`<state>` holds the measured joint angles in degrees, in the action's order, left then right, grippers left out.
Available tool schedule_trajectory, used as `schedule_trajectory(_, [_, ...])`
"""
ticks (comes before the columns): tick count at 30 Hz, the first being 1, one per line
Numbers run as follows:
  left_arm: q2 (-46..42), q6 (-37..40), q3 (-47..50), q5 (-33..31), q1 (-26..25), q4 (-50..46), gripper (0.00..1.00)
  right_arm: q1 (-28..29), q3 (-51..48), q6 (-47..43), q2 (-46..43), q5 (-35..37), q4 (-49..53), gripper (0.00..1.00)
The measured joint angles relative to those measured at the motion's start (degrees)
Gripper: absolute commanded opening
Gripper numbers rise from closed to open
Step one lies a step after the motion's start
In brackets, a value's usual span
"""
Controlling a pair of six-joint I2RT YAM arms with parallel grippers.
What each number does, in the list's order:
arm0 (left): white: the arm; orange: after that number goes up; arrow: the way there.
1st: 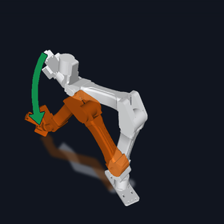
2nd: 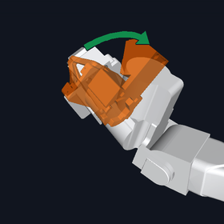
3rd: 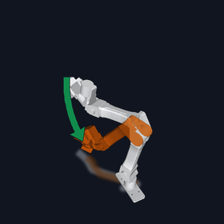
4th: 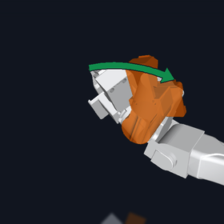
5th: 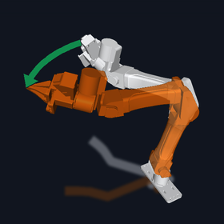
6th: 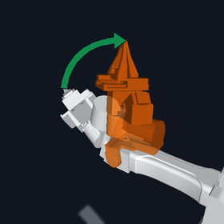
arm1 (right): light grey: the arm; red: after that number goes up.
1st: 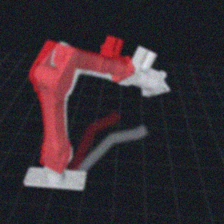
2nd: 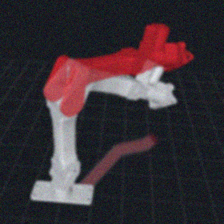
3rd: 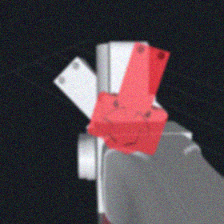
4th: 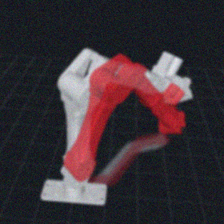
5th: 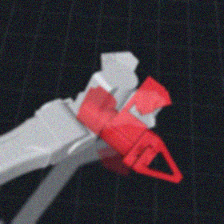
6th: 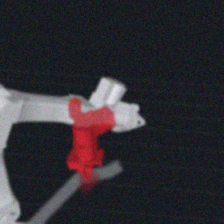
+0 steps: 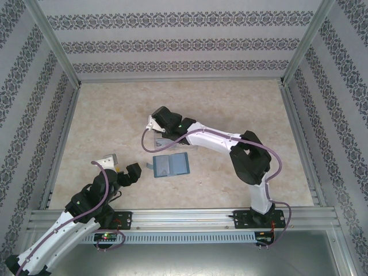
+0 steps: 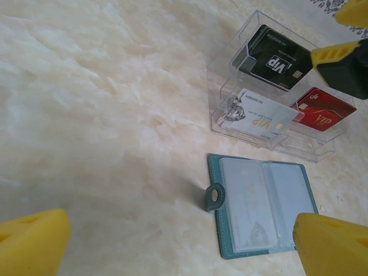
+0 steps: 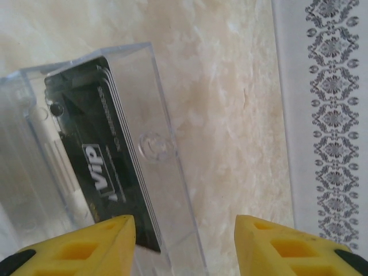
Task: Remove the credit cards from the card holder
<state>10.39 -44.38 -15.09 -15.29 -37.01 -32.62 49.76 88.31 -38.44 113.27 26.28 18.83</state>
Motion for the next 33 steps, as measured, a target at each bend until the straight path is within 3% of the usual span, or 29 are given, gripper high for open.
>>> schedule_trajectory(8, [2.1,0.04,-0.02,0.04,0.0,0.0,1.0,1.03,-12.0,10.23,-13.35,-2.27,-3.52,0.48])
schedule_trajectory(12, [4.68,0.09,-0.02,1.25,0.0,0.2,0.96,0.98,-19.93,19.08,-21.31,-5.68,-5.53,0.43])
schedule_trajectory(15, [7.45,0.26,-0.04,3.39,0.0,1.49,0.95,-0.26,-24.61,27.8,-26.38,-10.49,-6.12,0.32])
schedule_trajectory(17, [9.94,0.26,-0.28,5.2,0.0,2.69,0.91,-1.92,-27.43,33.94,-29.07,-14.03,-6.97,0.19])
schedule_trajectory(21, [15.72,0.24,-1.95,8.7,0.0,5.44,0.83,-5.2,-33.33,44.78,-32.22,-20.24,-8.94,0.01])
schedule_trajectory(26, [25.42,-0.07,-5.29,12.85,0.0,10.16,0.7,-5.92,-40.26,53.42,-32.5,-25.7,-10.82,0.0])
schedule_trajectory(33, [37.94,-1.27,-8.57,15.96,-0.87,15.65,0.64,-5.9,-47.43,61.07,-31.01,-29.59,-16.35,0.0])
